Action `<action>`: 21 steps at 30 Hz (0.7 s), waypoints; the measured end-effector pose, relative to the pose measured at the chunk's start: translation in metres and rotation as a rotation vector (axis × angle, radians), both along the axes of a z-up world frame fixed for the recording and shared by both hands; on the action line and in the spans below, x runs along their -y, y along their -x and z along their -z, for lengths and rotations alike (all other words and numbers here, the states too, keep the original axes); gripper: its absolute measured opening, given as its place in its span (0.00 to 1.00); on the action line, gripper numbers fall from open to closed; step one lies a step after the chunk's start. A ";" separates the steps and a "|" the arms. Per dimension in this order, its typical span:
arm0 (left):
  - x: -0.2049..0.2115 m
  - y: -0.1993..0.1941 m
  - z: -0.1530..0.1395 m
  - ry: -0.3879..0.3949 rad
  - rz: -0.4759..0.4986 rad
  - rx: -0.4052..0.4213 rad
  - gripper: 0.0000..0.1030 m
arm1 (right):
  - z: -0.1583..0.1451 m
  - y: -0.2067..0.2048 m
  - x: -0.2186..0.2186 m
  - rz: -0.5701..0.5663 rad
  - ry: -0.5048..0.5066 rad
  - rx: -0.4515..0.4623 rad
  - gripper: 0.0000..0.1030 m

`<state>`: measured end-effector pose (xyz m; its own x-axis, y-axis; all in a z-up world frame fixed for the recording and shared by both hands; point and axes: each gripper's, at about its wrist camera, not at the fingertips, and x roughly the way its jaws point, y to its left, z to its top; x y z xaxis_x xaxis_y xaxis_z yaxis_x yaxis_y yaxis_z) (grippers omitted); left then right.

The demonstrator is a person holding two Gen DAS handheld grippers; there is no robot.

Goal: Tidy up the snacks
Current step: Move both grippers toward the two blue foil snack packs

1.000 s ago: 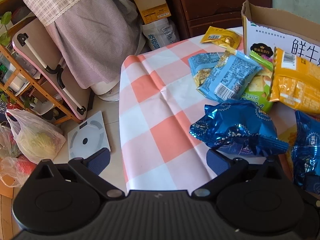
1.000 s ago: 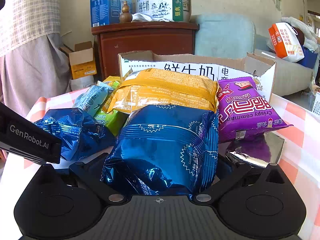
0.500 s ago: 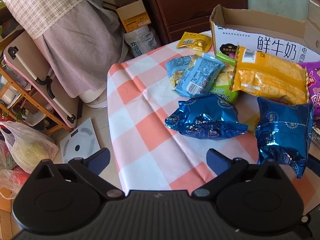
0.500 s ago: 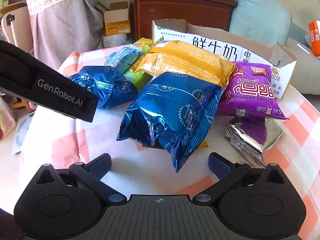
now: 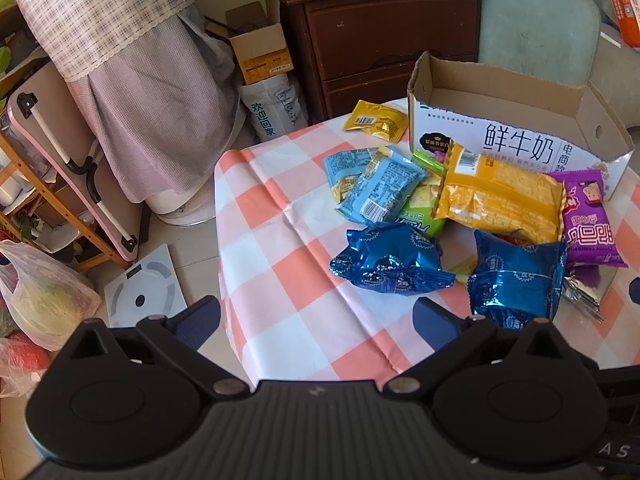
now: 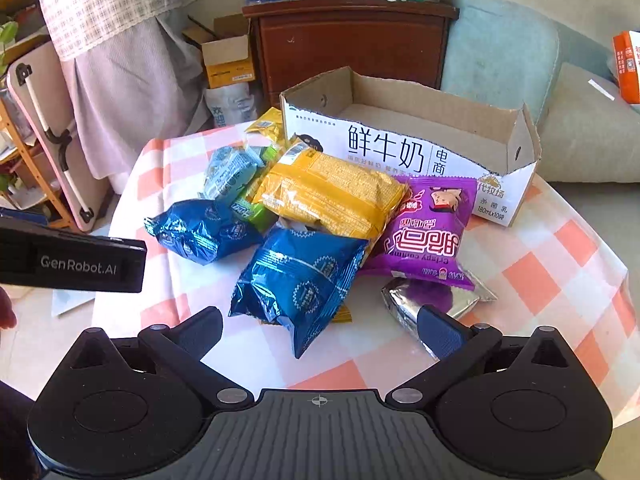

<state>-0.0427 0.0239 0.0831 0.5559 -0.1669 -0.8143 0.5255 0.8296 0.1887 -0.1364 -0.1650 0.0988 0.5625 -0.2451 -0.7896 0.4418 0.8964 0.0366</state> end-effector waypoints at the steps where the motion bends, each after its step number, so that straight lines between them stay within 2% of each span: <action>1: 0.001 -0.001 -0.002 0.001 0.001 0.000 0.99 | -0.006 -0.002 0.003 0.006 0.004 -0.002 1.00; 6: 0.011 -0.004 -0.002 -0.004 -0.011 0.022 0.99 | -0.022 -0.012 0.018 0.037 0.037 -0.001 1.00; 9: 0.015 -0.004 0.003 -0.004 -0.005 0.011 0.99 | -0.016 -0.012 0.024 0.068 0.043 -0.007 1.00; 13: 0.021 -0.003 0.009 -0.022 0.003 0.001 0.99 | -0.008 -0.010 0.033 0.148 0.003 -0.031 1.00; 18: 0.026 -0.001 0.014 -0.019 0.003 -0.027 0.99 | -0.003 -0.013 0.034 0.172 0.003 -0.064 1.00; 21: 0.029 0.001 0.014 -0.030 -0.006 -0.012 0.99 | -0.004 -0.014 0.033 0.181 0.012 -0.062 1.00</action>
